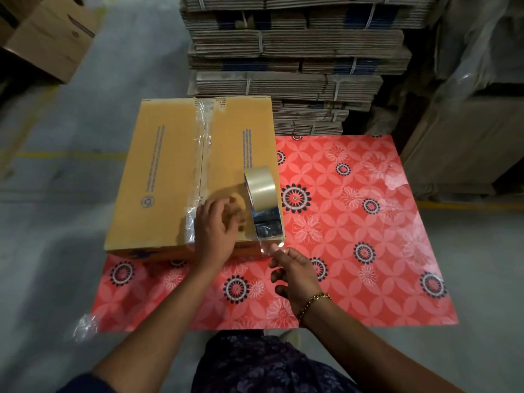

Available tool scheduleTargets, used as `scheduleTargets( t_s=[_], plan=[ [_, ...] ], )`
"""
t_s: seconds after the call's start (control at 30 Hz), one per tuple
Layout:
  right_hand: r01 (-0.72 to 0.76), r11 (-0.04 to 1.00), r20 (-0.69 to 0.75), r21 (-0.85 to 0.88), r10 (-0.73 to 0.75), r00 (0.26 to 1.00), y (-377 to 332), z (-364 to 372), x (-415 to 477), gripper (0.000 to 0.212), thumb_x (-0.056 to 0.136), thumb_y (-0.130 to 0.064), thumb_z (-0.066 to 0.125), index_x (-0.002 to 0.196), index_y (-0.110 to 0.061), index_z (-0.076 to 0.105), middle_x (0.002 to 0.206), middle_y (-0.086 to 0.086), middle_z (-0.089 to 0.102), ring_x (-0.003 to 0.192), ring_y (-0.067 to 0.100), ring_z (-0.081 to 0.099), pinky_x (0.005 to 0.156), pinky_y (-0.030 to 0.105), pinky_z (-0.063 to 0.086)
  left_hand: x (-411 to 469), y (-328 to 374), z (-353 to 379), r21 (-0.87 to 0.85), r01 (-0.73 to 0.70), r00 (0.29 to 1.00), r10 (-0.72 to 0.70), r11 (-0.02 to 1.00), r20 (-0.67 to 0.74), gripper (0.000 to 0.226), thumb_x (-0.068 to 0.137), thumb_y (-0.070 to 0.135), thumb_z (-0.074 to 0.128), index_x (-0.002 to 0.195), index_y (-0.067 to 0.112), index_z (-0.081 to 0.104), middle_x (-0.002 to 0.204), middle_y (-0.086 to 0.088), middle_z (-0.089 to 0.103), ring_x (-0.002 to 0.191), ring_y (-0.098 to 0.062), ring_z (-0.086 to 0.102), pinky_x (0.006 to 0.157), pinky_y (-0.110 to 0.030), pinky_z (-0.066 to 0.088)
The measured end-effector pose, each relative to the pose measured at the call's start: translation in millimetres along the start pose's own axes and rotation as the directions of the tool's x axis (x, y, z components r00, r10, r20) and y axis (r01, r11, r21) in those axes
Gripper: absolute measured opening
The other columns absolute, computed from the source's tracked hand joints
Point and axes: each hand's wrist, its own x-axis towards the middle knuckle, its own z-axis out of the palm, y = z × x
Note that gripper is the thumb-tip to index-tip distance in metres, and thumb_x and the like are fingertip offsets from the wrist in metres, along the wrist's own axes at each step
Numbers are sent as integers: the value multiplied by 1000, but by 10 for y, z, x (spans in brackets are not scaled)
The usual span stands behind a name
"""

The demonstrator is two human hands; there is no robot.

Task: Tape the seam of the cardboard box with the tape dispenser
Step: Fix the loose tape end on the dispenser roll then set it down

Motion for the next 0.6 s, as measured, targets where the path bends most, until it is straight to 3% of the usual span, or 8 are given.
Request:
scheduleTargets(
  t_s=[0.1,0.23,0.4,0.5,0.6],
  plan=[
    [-10,1000,6,16,10,1000,-6,-1,10,25,90,-29,70,74,-17,57,66,-1,62,47,11,49,45,23,30,-405,68,-114,-33,-106,992,108,994,65,34,84,9,76,117,15,68,111,-3,61,105,-20,55,86,-34,48],
    [7,1000,24,18,-8,1000,-13,14,-9,24,93,-29,67,74,-17,59,65,-1,61,46,12,47,44,21,29,-620,185,-39,-4,-254,958,253,967,134,40,85,10,75,122,19,64,114,-4,56,109,-21,54,90,-30,46],
    [46,999,30,4,-46,998,-32,12,-26,20,91,-32,68,80,-17,63,68,0,62,47,12,48,44,21,29,-665,275,7,-60,-273,956,278,960,97,12,92,18,65,102,13,71,100,-2,57,96,-21,56,78,-41,51],
    [38,999,103,9,-39,994,-32,-22,-25,27,90,-47,65,85,-21,67,67,-5,61,51,11,48,45,22,31,-651,311,4,-118,-221,970,231,968,81,19,92,23,59,101,14,72,97,0,58,95,-20,58,78,-43,52],
    [-14,999,169,46,6,986,13,-105,-21,47,85,-67,56,88,-21,65,68,-3,58,53,14,50,49,23,32,-640,383,1,-181,-222,965,243,958,102,15,91,21,61,98,15,73,95,1,58,91,-20,61,74,-43,54]
  ],
)
